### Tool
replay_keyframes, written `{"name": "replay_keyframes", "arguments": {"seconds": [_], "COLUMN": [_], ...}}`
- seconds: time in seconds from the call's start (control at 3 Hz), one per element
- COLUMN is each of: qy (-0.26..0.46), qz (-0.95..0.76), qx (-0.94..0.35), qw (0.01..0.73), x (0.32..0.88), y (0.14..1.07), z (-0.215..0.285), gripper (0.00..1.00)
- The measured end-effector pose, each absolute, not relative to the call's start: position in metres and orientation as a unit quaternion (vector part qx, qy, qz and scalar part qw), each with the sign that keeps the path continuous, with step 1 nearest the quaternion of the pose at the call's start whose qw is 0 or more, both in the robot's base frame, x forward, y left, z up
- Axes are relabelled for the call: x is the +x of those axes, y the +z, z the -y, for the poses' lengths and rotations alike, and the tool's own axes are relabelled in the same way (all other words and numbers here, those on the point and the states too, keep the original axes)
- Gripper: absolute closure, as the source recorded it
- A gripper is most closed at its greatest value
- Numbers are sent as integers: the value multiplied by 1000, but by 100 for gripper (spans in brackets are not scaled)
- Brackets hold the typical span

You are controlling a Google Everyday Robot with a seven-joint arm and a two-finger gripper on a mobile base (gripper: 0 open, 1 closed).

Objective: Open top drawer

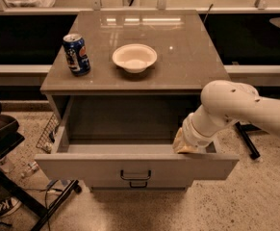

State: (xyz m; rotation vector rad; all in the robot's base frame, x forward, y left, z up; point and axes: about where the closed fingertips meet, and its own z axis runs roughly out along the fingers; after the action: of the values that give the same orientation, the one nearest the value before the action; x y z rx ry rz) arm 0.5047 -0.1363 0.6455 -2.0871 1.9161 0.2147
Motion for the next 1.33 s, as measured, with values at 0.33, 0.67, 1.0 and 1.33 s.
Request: {"name": "replay_keyframes", "arguments": {"seconds": [0.33,0.67,1.0,1.33], "qy": [88,106,134,135], "qz": [-657,-647,-633,-632], "qx": [-737,-746,-755,-756], "qw": [133,116,107,107], "x": [481,449,416,415], "y": [649,658,665,666], "z": [132,131,128,127], "gripper": [100,100,100,83]}}
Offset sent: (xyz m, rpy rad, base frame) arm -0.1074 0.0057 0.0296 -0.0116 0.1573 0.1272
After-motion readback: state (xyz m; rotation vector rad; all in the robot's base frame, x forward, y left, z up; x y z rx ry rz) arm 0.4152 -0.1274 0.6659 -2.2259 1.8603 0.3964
